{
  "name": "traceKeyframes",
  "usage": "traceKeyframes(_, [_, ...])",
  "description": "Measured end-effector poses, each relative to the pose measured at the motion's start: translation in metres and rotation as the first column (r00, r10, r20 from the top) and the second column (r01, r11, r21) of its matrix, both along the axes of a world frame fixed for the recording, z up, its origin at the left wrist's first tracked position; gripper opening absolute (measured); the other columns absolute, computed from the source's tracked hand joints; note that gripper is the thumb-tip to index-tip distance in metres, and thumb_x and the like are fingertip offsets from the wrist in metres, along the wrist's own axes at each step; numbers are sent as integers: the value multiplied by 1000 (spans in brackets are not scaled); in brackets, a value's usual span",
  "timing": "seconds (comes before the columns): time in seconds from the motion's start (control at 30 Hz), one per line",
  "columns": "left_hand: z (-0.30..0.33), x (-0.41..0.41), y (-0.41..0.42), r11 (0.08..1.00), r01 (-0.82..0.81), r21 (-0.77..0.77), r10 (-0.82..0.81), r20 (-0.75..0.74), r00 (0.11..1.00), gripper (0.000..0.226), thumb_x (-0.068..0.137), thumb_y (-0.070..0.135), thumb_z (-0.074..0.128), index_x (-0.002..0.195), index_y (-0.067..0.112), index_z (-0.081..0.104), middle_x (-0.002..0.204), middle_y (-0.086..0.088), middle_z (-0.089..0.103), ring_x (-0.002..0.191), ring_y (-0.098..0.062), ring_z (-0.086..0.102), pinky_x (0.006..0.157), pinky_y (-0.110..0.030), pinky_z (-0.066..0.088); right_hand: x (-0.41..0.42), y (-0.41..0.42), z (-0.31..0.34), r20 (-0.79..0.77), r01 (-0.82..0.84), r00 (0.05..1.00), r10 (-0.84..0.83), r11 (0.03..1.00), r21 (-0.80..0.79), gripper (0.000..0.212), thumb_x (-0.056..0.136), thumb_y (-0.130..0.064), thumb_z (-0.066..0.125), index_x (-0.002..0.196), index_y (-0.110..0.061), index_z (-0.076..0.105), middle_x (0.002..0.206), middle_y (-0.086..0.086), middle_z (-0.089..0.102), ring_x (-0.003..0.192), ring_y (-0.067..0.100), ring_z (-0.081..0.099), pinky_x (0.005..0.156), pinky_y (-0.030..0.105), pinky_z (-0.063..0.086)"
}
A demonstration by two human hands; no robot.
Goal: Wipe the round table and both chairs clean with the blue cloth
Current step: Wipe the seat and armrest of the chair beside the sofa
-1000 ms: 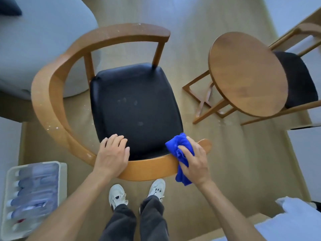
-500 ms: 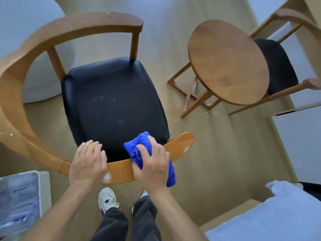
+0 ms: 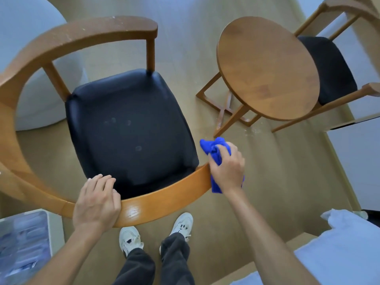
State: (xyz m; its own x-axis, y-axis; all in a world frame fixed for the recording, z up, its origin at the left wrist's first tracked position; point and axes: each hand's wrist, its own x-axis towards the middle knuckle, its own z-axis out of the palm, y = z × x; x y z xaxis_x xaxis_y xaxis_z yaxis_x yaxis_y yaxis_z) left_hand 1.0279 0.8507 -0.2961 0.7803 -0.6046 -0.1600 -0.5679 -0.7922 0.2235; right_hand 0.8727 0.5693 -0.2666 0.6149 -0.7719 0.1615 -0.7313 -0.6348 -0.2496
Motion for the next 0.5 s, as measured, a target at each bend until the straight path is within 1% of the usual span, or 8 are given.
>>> traceKeyframes(0.1, [0,1,1,1000,5,12,-5,-4,1000,52,81,24,28,105,-1,68,112,-17,66,113,-36,56,106,-43,32,16,103,-1,53,-190,981,188,981,40,15,80,-34,64,87,-21,66,118,7,64,78,27,55,65,35,43])
traceKeyframes(0.2, [-1,2,3,1000,0,20,0,-27,1000,52,82,24,27,104,-3,67,110,-18,66,110,-36,58,103,-45,37,33,184,0,86,-313,947,309,948,51,11,86,-31,59,88,-23,65,120,7,64,76,25,54,60,34,40])
traceKeyframes(0.3, [0,3,3,1000,-10,-1,10,-40,999,52,86,24,27,105,-4,66,110,-19,66,109,-36,58,103,-44,37,23,158,-4,87,-502,863,497,864,47,17,80,-28,65,96,-22,67,126,9,61,85,26,57,64,36,44])
traceKeyframes(0.33, [0,4,3,1000,-11,-12,11,-35,999,52,87,24,27,106,-4,66,111,-19,66,109,-36,58,103,-43,36,12,133,-5,70,-506,862,503,862,40,21,79,-29,67,99,-21,69,126,11,61,89,28,58,68,36,44])
traceKeyframes(0.37, [1,5,2,1000,-14,-22,13,-29,1000,52,88,25,27,106,-3,66,110,-18,66,109,-35,58,104,-42,35,3,104,-7,47,-453,891,452,891,16,24,79,-30,67,101,-20,70,126,12,61,92,29,59,72,36,45])
traceKeyframes(0.4, [3,5,1,1000,-10,-26,10,-25,1000,51,88,24,27,106,-3,66,109,-17,66,108,-35,59,104,-41,35,-4,75,-7,27,-347,938,347,938,6,25,80,-30,65,102,-19,70,127,13,60,96,32,59,78,37,45])
traceKeyframes(0.43, [3,5,1,1000,3,-31,-4,-17,1000,49,88,24,28,105,-2,66,108,-17,66,106,-34,59,104,-40,35,-8,50,-6,13,-202,979,202,979,14,27,80,-30,61,103,-17,69,128,13,59,101,33,59,82,39,44])
traceKeyframes(0.5, [3,4,2,998,39,-54,-39,-5,999,44,89,23,30,102,0,65,104,-15,66,104,-33,59,102,-40,36,-4,28,-1,4,56,998,-56,996,75,29,82,-32,55,102,-15,67,130,12,57,106,35,58,86,42,46])
